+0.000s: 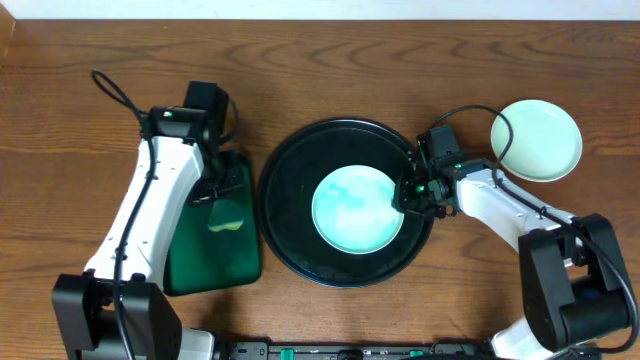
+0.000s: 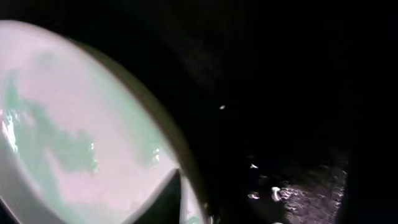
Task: Clean dirty plates on tray and stack at the side
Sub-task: 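Move the sponge with the left gripper back onto the green tray, then tilt the plate up by its rim with the right gripper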
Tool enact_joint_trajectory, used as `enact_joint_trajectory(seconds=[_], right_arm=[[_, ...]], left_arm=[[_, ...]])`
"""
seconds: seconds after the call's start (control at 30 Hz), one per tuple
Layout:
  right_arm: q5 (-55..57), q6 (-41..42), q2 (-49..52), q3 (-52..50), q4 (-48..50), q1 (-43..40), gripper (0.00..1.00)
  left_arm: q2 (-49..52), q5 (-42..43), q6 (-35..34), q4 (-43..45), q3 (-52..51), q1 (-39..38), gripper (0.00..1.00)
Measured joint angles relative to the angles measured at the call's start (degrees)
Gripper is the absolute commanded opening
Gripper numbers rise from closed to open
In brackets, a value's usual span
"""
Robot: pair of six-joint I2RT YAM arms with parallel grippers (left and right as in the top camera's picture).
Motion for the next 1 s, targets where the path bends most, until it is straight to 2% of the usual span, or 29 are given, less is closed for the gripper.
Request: enact_joint_trajectory(seconds=[0.3,0.43,0.6,0.77,0.8,0.83,0.87,0.9,0.97,1.0], right_arm=[[-1.05,-1.55,0.48,-0.02,0.79,-0.02,0.02],[1.55,-4.44,-0.74,1.07,-3.87,0.04,0.01],[8.57,-9.44,-8.41,5.33,-11.10,0.50,0.01],[14.36,-14.23,-16.63,10.43,-12.76,2.10,0.02],[14.93,-15.10,-17.33,10.71,-13.18,2.69,0.23],[15.06,-15.17,-17.57,10.80,-13.68,2.91,0.73],[15.13,-14.67,-17.55,10.80,-14.60,3.41,0.83],[15.28,-13.53,-17.25,10.78,-15.63,3.74,0.83],[15.21,-8.59,-15.98,10.51,-17.64,4.02,0.75],[15.23,-5.62,-15.28,10.34,-18.45,4.11,0.75]], left_arm=[[0.00,0.22,1.07,-0.74,-2.73,1.68,0.07],[0.00,0.48,1.29,-0.96,-3.50,1.88,0.07],[0.00,0.87,1.31,-0.85,-3.50,1.88,0.07],[0.00,1.18,1.36,0.17,-3.50,1.88,0.07],[0.00,1.27,1.36,0.37,-3.50,1.88,0.07],[0.00,1.29,1.38,0.42,-3.50,1.88,0.07],[0.00,1.31,1.42,0.39,-3.50,1.88,0.07],[0.00,1.29,1.49,0.39,-3.50,1.88,0.07],[0.02,1.29,1.51,0.39,-3.50,1.88,0.07],[0.02,1.31,1.51,0.39,-3.50,1.88,0.07]])
